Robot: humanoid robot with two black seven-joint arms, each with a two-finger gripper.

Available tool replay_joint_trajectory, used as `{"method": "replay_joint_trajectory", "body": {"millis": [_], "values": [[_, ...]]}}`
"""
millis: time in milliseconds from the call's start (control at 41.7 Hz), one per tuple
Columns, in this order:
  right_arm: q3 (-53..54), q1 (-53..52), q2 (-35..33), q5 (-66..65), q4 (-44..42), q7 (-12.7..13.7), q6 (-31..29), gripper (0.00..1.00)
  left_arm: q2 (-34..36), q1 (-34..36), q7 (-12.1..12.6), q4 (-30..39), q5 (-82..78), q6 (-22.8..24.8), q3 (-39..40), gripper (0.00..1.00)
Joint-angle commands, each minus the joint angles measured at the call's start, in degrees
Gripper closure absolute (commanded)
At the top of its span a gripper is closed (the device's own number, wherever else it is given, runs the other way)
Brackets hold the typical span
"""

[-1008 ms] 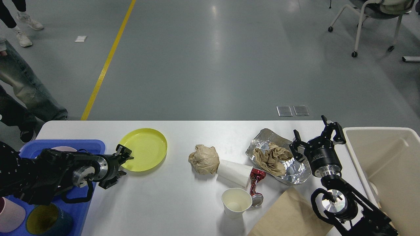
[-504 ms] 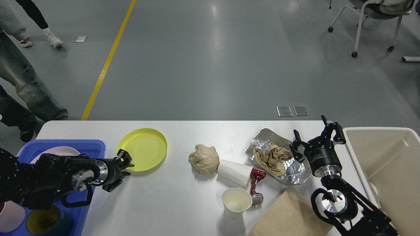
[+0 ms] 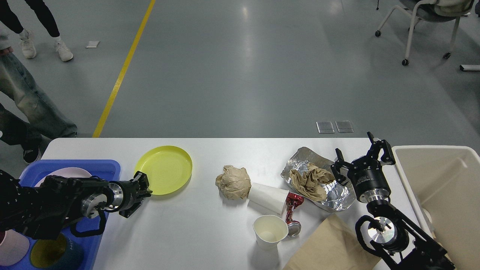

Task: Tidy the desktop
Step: 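Lift the yellow plate and place it on the pink plate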

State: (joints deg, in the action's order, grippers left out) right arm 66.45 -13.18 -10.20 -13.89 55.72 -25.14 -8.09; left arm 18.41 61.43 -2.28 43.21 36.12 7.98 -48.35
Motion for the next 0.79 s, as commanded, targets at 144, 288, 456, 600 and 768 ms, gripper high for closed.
{"method": "replay_joint_trajectory", "body": {"millis": [144, 288, 456, 600, 768], "values": [[0.0, 0.0, 0.0, 0.0, 0.0, -0.1, 0.0, 0.00, 0.0, -0.2, 0.3, 0.3, 0.0, 1.7, 0.1, 1.00], [0.0, 0.0, 0.0, 0.0, 0.0, 0.0, 0.0, 0.00, 0.0, 0.2, 0.4, 0.5, 0.0, 3.2, 0.1, 1.00], [0.0, 0.0, 0.0, 0.0, 0.0, 0.0, 0.0, 0.00, 2.1, 3.9, 1.0, 5.3, -0.2, 5.7, -1.0, 1.00], [0.0, 0.0, 0.0, 0.0, -0.1, 0.0, 0.0, 0.00, 5.1, 11.4, 1.1, 12.5, -0.4, 5.9, -5.5, 1.00], [0.0, 0.0, 0.0, 0.0, -0.1, 0.0, 0.0, 0.00, 8.8, 26.8, 1.8, 23.8, -1.1, 12.5, -16.8, 1.00]]}}
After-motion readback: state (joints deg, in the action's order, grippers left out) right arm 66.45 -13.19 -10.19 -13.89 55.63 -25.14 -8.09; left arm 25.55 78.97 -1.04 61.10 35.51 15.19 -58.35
